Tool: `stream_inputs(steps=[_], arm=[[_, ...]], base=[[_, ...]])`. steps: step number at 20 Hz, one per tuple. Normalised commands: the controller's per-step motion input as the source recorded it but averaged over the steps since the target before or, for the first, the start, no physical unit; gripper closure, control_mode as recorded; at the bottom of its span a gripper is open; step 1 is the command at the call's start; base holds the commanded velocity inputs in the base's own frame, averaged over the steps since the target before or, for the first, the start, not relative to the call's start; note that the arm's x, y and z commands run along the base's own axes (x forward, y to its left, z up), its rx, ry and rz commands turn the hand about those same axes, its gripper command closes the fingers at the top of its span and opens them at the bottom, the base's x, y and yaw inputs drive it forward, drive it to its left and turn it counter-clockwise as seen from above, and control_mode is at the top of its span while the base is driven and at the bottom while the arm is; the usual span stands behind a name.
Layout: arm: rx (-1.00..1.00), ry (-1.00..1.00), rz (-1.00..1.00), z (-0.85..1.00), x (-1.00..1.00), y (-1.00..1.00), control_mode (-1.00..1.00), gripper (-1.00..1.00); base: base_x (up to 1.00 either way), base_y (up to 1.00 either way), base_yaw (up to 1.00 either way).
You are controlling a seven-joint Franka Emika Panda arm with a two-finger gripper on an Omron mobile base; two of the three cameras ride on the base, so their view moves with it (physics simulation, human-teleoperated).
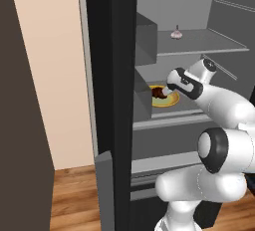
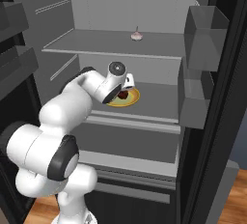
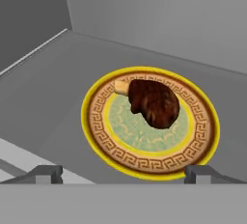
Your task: Transport the steak from the fridge to the microwave and turn on the microwave.
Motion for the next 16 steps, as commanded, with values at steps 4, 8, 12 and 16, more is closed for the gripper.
stream_inputs(steps=[4,8,12,16], arm=[[-0.01,0.0,0.01,-0.12,0.27,-0.16,-1.0,-1.0],[0.0,0.0,0.01,-0.13,0.27,-0.07,-1.0,-1.0],[-0.03,0.0,0.01,-0.19,0.29,-0.06,-1.0,-1.0],[-0.03,0.0,0.0,-0.19,0.26,0.0,-1.0,-1.0]], base=[[0.0,0.0,0.0],[0.0,0.0,0.0],[0.0,0.0,0.0],[0.0,0.0,0.0]])
